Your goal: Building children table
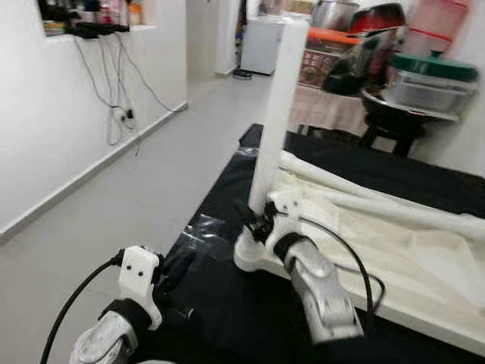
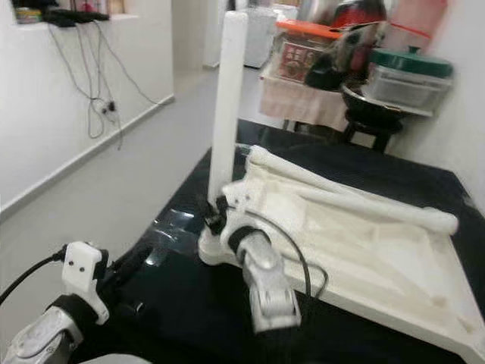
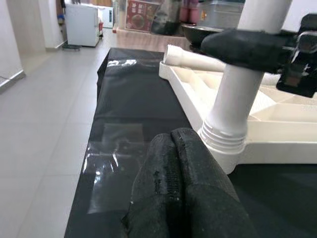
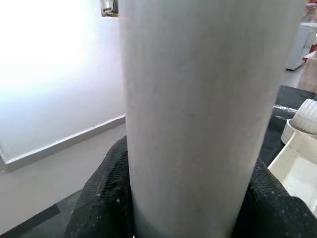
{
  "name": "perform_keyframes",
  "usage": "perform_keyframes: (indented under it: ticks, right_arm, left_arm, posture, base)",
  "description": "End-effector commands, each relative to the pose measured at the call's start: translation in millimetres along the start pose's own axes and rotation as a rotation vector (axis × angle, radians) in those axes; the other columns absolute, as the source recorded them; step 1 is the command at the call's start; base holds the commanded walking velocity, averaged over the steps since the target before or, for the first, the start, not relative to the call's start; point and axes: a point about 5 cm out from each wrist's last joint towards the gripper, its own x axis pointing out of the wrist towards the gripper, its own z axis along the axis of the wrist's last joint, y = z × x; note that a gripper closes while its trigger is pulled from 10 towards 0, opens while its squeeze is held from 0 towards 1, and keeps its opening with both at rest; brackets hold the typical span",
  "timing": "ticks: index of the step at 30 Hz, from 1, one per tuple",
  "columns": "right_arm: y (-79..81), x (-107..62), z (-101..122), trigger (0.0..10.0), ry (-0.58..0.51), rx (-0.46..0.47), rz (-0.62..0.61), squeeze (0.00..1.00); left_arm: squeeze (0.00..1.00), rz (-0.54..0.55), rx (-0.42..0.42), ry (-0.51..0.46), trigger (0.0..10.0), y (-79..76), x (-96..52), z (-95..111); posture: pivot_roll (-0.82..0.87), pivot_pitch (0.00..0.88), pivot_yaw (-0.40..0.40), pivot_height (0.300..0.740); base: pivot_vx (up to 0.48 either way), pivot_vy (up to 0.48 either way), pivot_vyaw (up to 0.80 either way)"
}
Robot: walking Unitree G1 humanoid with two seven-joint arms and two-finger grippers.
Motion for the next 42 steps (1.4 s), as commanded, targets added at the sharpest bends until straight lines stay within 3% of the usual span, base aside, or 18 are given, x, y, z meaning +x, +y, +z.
perform_keyframes:
  ticks: [1,5,6,8,9,10,11,16,17,18,19,20,21,23,26,32,33,42]
  right_arm:
    - [-19.1,-5.3,-22,0.0,0.107,-0.036,-0.062,0.0]
    - [-13.5,-0.5,-21,0.0,0.115,-0.008,-0.048,0.0]
    - [-11.8,0.7,-20,9.1,0.127,-0.001,-0.044,0.0]
    - [-9.8,0.7,-19,9.1,0.139,0.005,-0.051,0.0]
    - [-6.2,2.6,-16,10.0,0.131,0.025,-0.007,0.07]
    - [-6.2,2.6,-16,10.0,0.131,0.025,-0.007,0.07]
    - [-2.6,6.4,-10,10.0,0.105,0.045,0.066,1.0]
    - [2.4,7.8,-3,10.0,0.082,0.064,0.127,1.0]
    - [6.5,11.2,10,10.0,0.031,0.075,0.254,1.0]
    - [8.6,13.8,25,10.0,-0.02,0.049,0.402,0.0]
    - [8.6,13.8,25,10.0,-0.02,0.049,0.402,0.0]
    - [10.3,14.3,38,10.0,-0.068,-0.005,0.578,0.0]
    - [10.3,14.3,38,10.0,-0.068,-0.005,0.578,0.0]
    - [8.9,15.1,51,10.0,-0.075,-0.119,0.872,0.0]
    - [7.4,19.4,54,10.0,-0.062,-0.149,0.941,0.0]
    - [6.5,34.1,58,10.0,-0.027,-0.102,1.034,0.0]
    - [4.9,34.4,56,0.2,-0.015,-0.086,1.053,0.0]
    - [-10.2,31.0,43,0.0,0.023,-0.07,1.062,0.0]
  left_arm:
    - [0.0,-0.026,-0.011,0.016,10.0,-0.2,2.2,-1]
    - [0.0,-0.016,-0.014,0.013,10.0,-0.3,3.0,-1]
    - [0.0,-0.011,-0.013,0.011,10.0,-0.2,2.9,-1]
    - [0.0,-0.008,-0.012,0.01,10.0,-0.2,2.9,-1]
    - [0.0,-0.007,-0.013,0.011,10.0,0.0,3.3,-1]
    - [0.0,-0.007,-0.013,0.011,10.0,0.0,3.3,-1]
    - [0.0,-0.008,-0.014,0.011,10.0,-0.1,3.6,-1]
    - [0.0,-0.01,-0.015,0.011,10.0,-0.2,3.8,-1]
    - [0.0,-0.012,-0.018,0.012,10.0,-0.4,4.3,-2]
    - [0.0,-0.014,-0.019,0.012,10.0,-0.5,4.5,-2]
    - [0.0,-0.014,-0.019,0.012,10.0,-0.5,4.5,-2]
    - [0.0,-0.016,-0.021,0.013,10.0,-0.4,4.9,-2]
    - [0.0,-0.016,-0.021,0.013,10.0,-0.4,4.9,-2]
    - [0.0,-0.018,-0.022,0.016,10.0,0.0,5.7,-3]
    - [0.0,-0.019,-0.023,0.017,10.0,0.1,5.9,-4]
    - [0.0,-0.017,-0.025,0.019,10.0,-0.4,6.0,-6]
    - [0.0,-0.017,-0.026,0.019,10.0,-0.8,6.0,-6]
    - [0.0,-0.028,-0.032,0.018,10.0,-3.0,5.5,-6]
  posture:
    - [0.08,0.0,-0.111,0.74]
    - [0.08,0.0,-0.109,0.74]
    - [0.08,0.0,-0.11,0.74]
    - [0.08,0.0,-0.11,0.74]
    - [0.08,0.0,-0.111,0.74]
    - [0.08,0.0,-0.111,0.74]
    - [0.08,0.0,-0.113,0.74]
    - [0.08,0.0,-0.114,0.74]
    - [0.09,0.0,-0.111,0.74]
    - [0.09,0.0,-0.111,0.74]
    - [0.09,0.0,-0.111,0.74]
    - [0.09,0.0,-0.111,0.74]
    - [0.09,0.0,-0.111,0.74]
    - [0.09,0.0,-0.11,0.74]
    - [0.1,0.0,-0.114,0.74]
    - [0.12,0.0,-0.122,0.74]
    - [0.12,0.0,-0.121,0.74]
    - [0.11,0.0,-0.119,0.74]
  base:
    - [0.0,0.0,0.0]
    - [0.0,0.0,0.0]
    - [0.0,0.0,0.0]
    - [0.0,0.0,0.0]
    - [0.0,0.0,0.0]
    - [0.0,0.0,0.0]
    - [0.0,0.0,0.0]
    - [0.0,0.0,0.0]
    - [0.0,0.0,0.0]
    - [0.0,0.0,0.0]
    - [0.0,0.0,0.0]
    - [0.0,0.0,0.0]
    - [0.0,0.0,0.0]
    - [0.0,0.0,0.0]
    - [0.0,0.0,0.0]
    - [0.0,0.0,0.0]
    - [0.0,0.0,0.0]
    - [0.0,0.0,0.0]
